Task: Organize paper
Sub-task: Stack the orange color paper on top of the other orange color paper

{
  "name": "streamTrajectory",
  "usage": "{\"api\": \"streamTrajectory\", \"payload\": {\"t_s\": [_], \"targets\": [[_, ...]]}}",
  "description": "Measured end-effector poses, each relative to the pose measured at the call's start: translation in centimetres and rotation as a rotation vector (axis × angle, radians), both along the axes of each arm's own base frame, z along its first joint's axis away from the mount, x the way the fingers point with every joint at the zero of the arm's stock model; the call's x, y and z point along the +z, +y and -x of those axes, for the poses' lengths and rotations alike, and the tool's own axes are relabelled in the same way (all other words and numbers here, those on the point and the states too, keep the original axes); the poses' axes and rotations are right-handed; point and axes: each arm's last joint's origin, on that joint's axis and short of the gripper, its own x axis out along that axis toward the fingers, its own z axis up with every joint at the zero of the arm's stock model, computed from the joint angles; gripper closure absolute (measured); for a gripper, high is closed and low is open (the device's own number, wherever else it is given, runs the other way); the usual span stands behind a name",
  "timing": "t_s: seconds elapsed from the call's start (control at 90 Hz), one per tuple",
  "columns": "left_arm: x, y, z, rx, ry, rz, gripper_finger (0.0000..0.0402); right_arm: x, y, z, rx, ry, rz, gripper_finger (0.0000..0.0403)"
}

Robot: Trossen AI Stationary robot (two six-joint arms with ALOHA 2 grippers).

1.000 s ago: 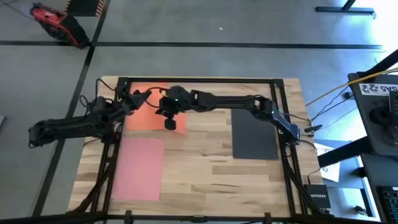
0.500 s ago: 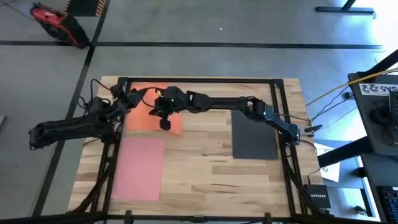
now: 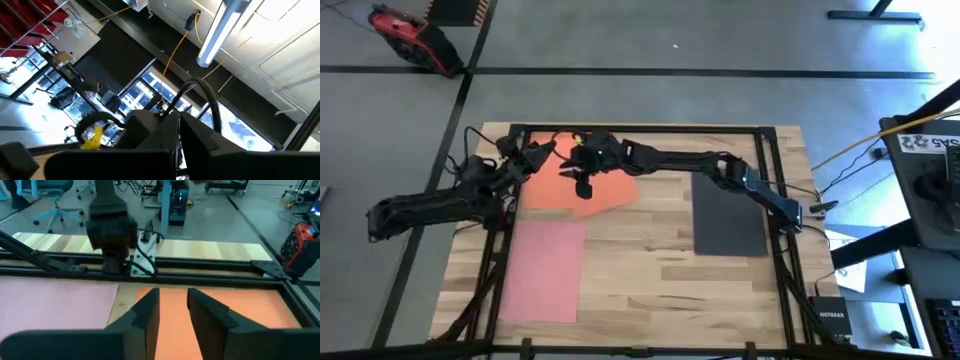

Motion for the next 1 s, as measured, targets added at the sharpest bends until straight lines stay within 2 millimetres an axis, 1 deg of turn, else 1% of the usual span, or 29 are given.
{"api": "streamTrajectory", "payload": {"t_s": [0.056,0.144,0.178,0.333,0.444,0.522,0.578,0.678,0.767,0.878,1.0], "targets": [[0.0,0.0,0.0,0.0,0.001,0.0,0.0402,0.1,0.1,0.5,-0.002,0.065,-0.006,0.0332],[0.0,0.0,0.0,-0.001,0.001,-0.001,0.0402,0.8,0.2,1.9,-0.009,0.195,0.018,0.0381],[0.0,0.0,0.0,-0.002,0.003,-0.001,0.0402,1.0,0.3,2.5,-0.014,0.256,0.032,0.0391],[-0.4,0.0,-0.2,-0.003,0.04,0.012,0.0402,1.5,0.3,5.4,-0.05,0.526,0.086,0.0399],[-0.7,0.1,-0.3,-0.016,0.08,0.02,0.0402,1.8,-0.3,7.5,-0.084,0.698,0.095,0.0401],[-1.0,0.0,-0.4,-0.029,0.111,0.019,0.0402,1.5,-0.9,8.7,-0.093,0.807,0.088,0.0402],[-1.3,0.0,-0.5,-0.033,0.147,0.016,0.0402,0.8,-1.2,9.3,-0.095,0.873,0.097,0.0402],[-2.1,0.1,-0.7,-0.025,0.244,0.018,0.0402,-1.5,-1.8,10.2,-0.095,0.969,0.082,0.0402],[-3.1,0.2,-0.9,-0.02,0.357,0.027,0.0402,-3.5,-1.9,11.0,-0.074,1.042,0.065,0.0402],[-4.3,0.2,-1.0,-0.026,0.478,0.05,0.0402,-5.6,-1.6,11.7,-0.052,1.095,0.059,0.0402],[-5.0,0.2,-1.0,-0.035,0.55,0.062,0.0402,-7.7,-1.3,12.3,-0.028,1.107,0.026,0.0403]]}}
